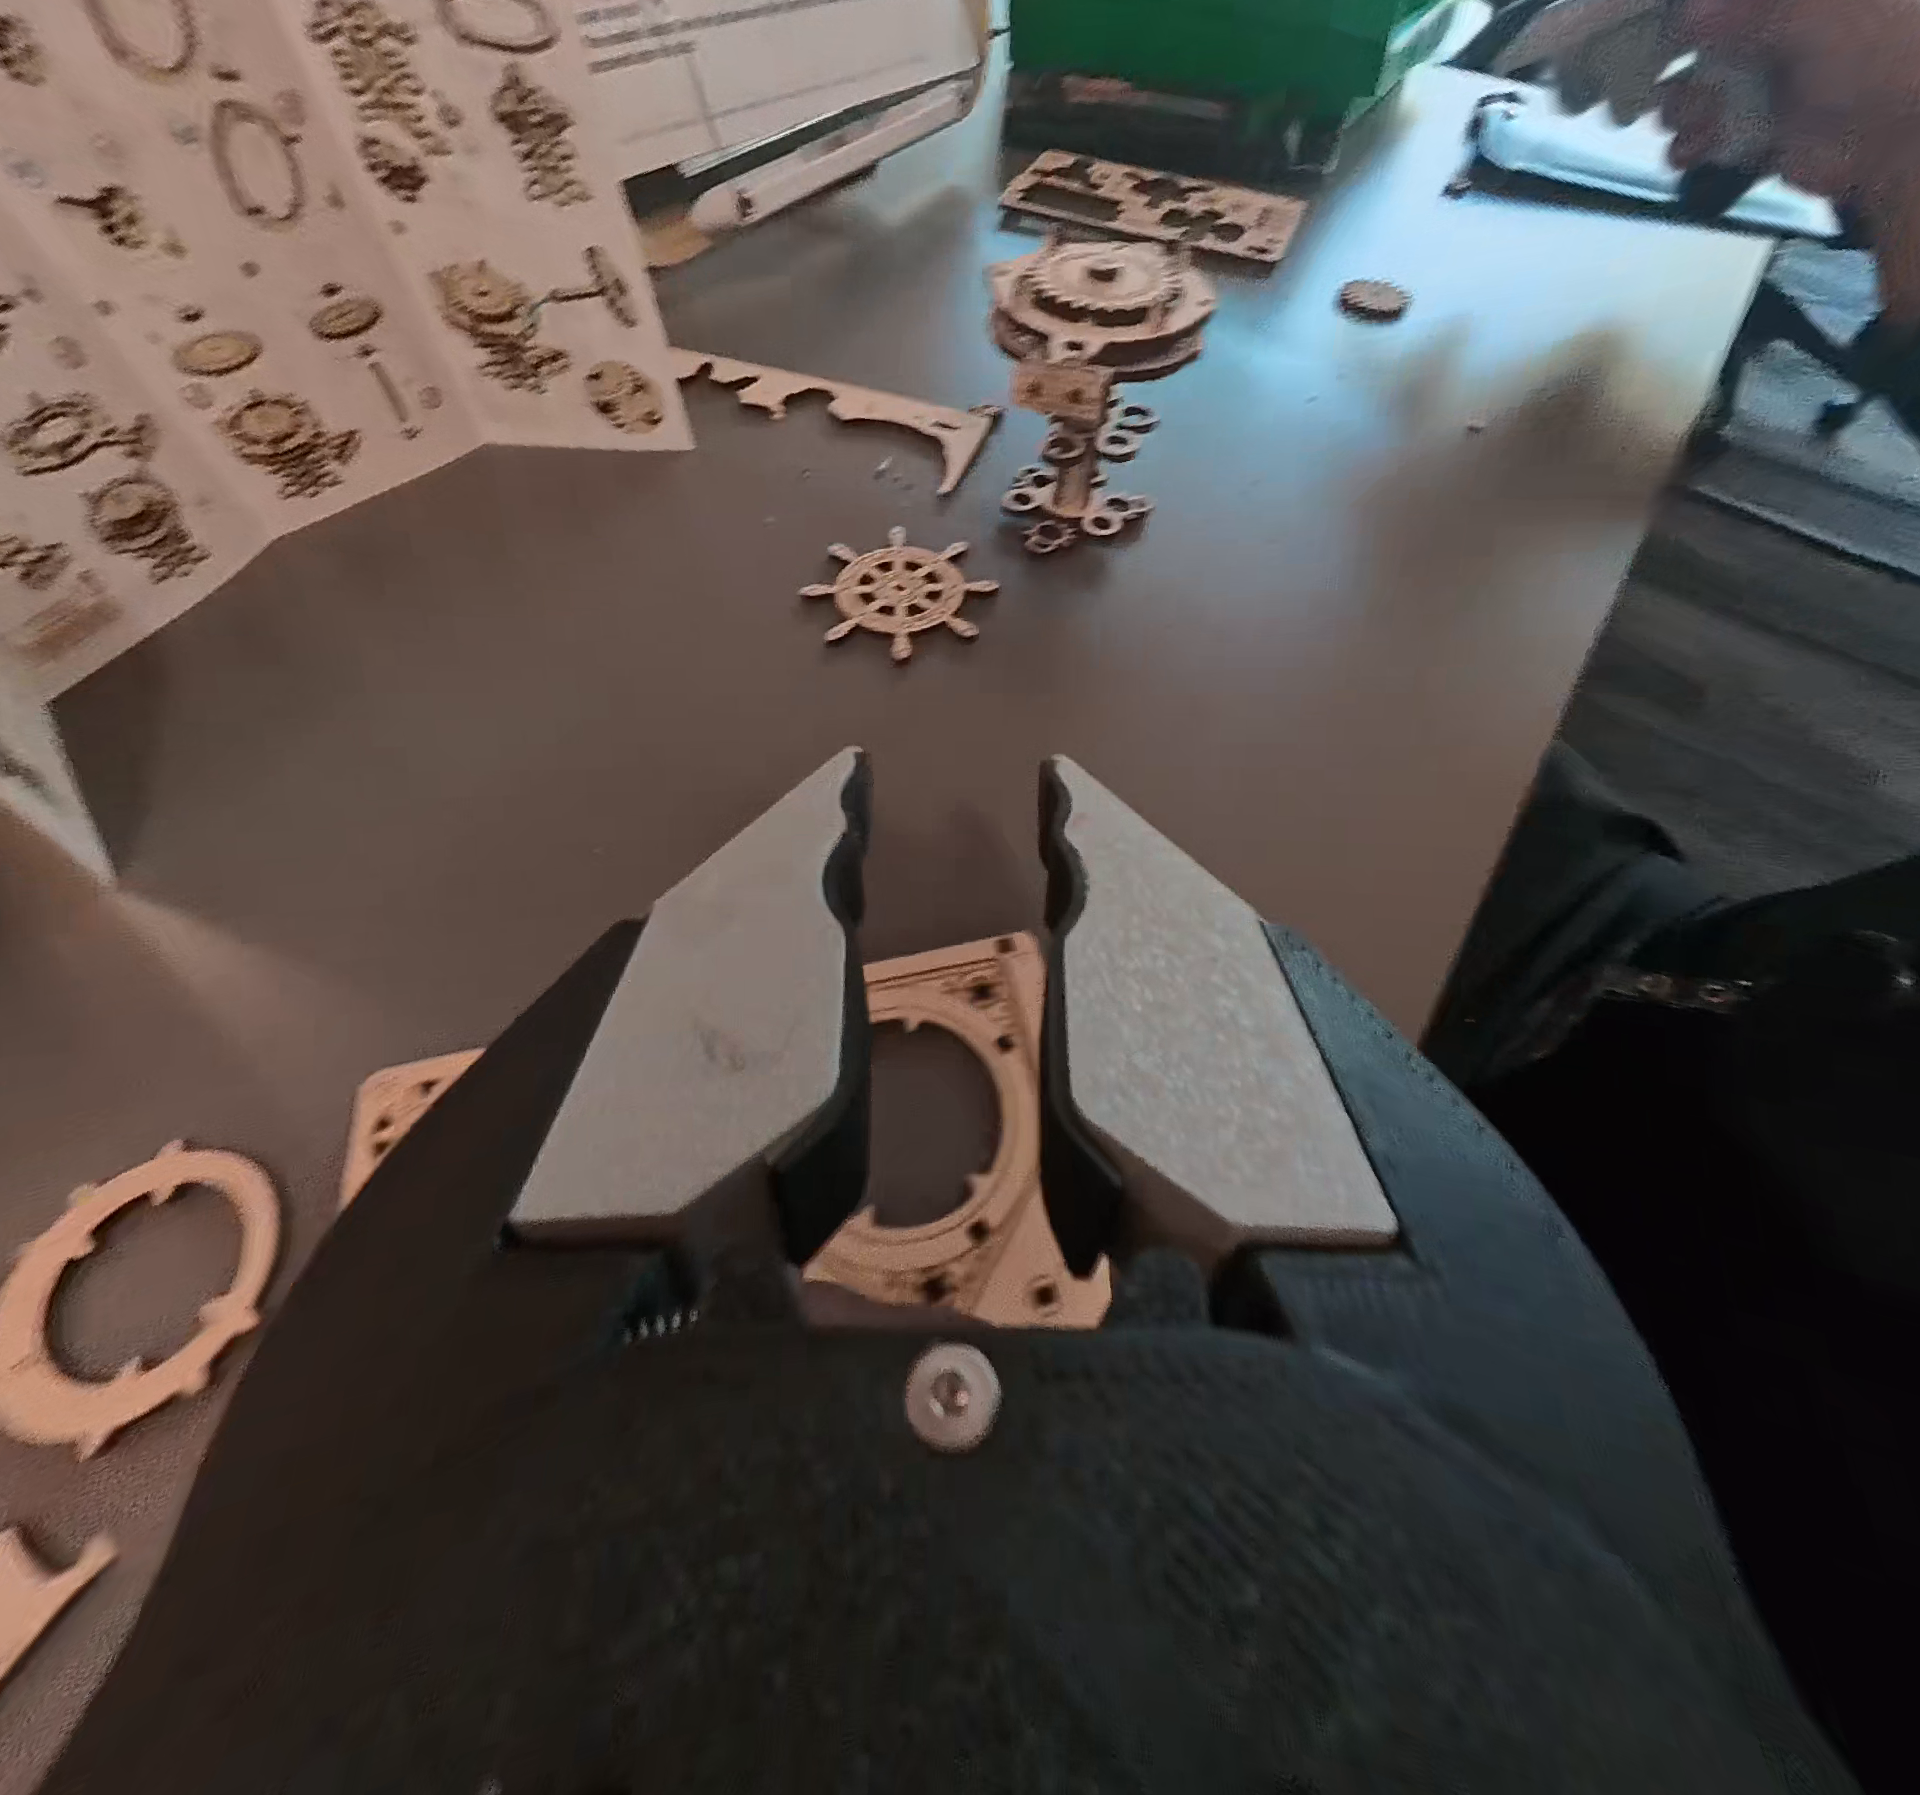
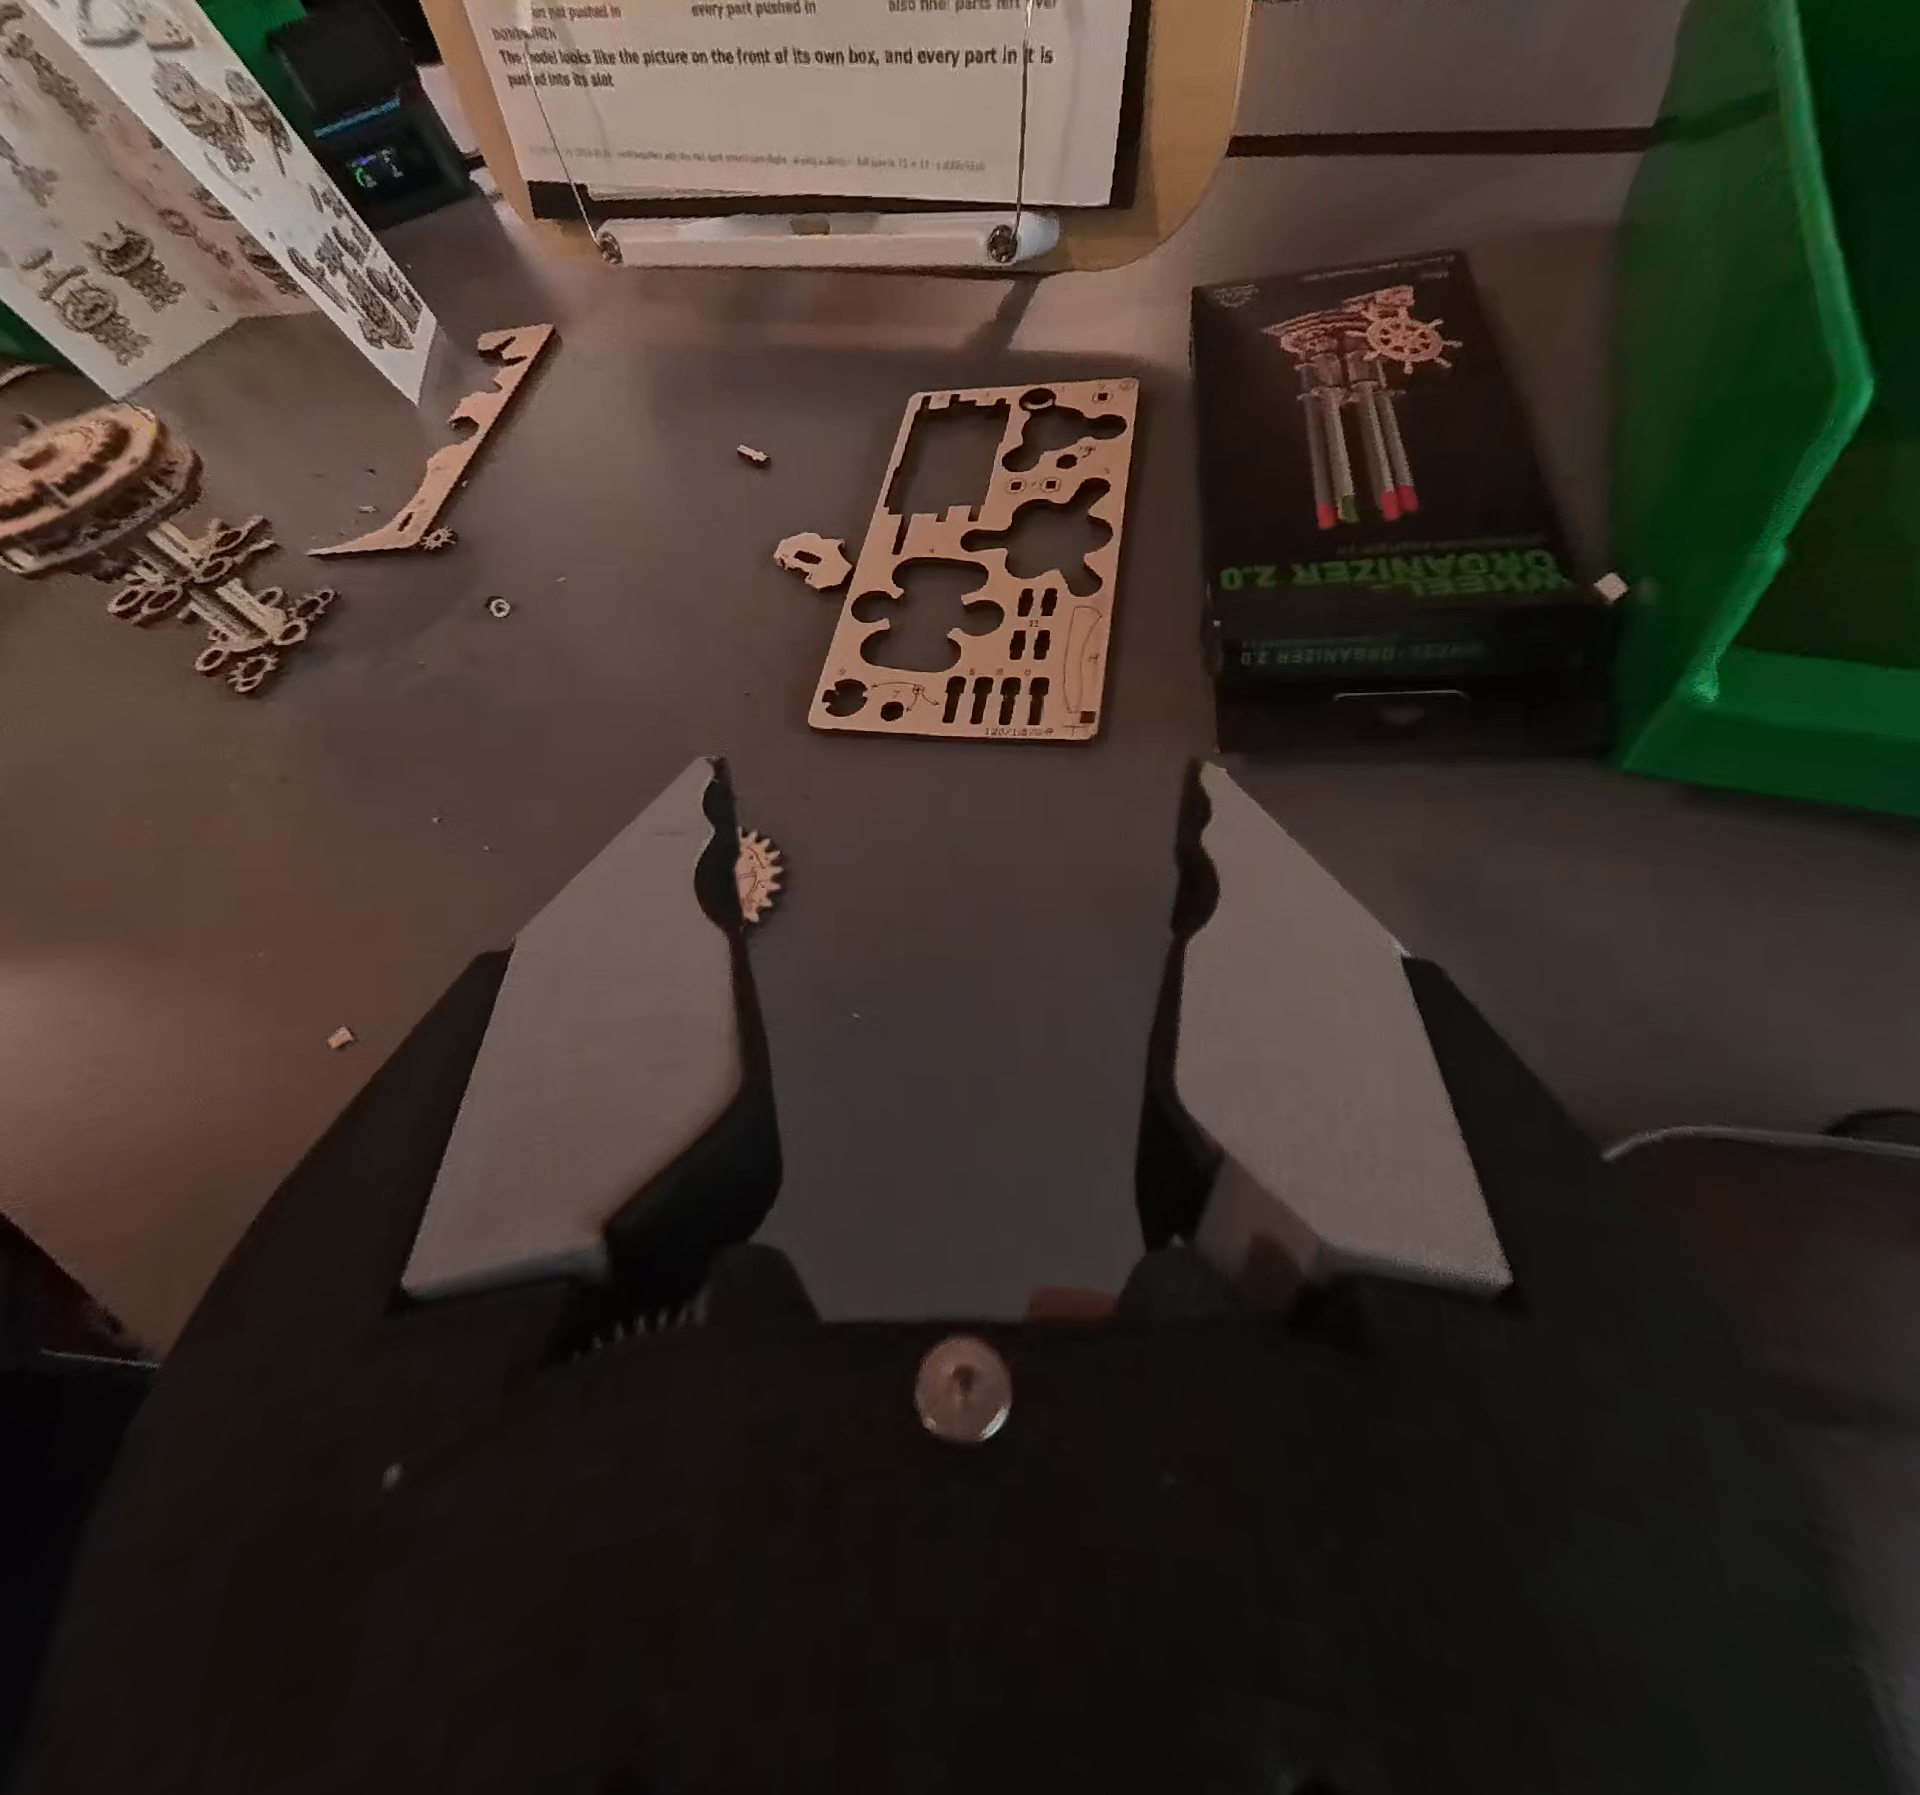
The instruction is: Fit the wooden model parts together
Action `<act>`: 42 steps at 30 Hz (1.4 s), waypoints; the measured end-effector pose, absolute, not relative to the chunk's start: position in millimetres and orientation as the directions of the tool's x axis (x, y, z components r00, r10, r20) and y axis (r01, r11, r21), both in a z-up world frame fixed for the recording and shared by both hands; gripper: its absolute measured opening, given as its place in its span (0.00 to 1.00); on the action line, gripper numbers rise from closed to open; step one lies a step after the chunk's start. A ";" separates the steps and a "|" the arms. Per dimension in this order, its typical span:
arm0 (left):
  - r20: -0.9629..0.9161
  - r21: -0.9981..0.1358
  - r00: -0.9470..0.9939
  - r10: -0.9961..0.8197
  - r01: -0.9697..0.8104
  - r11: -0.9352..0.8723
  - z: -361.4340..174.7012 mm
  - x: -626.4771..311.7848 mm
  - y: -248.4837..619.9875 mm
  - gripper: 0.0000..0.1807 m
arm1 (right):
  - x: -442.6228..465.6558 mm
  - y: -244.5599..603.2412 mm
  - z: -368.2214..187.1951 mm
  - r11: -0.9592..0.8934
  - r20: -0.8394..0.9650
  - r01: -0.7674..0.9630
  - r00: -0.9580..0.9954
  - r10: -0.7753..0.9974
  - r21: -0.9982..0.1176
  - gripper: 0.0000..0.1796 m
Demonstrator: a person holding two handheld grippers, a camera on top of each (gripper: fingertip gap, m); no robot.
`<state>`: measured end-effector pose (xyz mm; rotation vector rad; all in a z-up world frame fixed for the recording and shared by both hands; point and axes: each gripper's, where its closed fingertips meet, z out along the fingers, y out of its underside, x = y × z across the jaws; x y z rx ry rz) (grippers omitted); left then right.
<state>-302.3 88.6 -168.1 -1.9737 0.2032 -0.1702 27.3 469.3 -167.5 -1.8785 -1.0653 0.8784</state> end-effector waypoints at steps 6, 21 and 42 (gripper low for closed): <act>-0.018 -0.923 0.934 -0.358 -0.153 -0.352 -170.0 -249.7 94.0 0.16 | -20.7 460.2 -202.8 -0.362 -0.177 0.442 0.406 0.897 -0.821 0.54; -0.009 -0.922 0.806 -0.592 -0.236 -0.307 -180.4 -165.3 117.7 0.16 | -52.9 501.0 -243.8 -0.345 0.063 0.695 0.489 0.870 -0.631 0.67; 0.209 -0.859 0.731 -0.649 -0.180 -0.480 -209.6 -12.5 202.3 0.19 | 14.4 410.4 -177.1 -0.211 -0.013 0.480 0.383 0.924 -0.851 0.01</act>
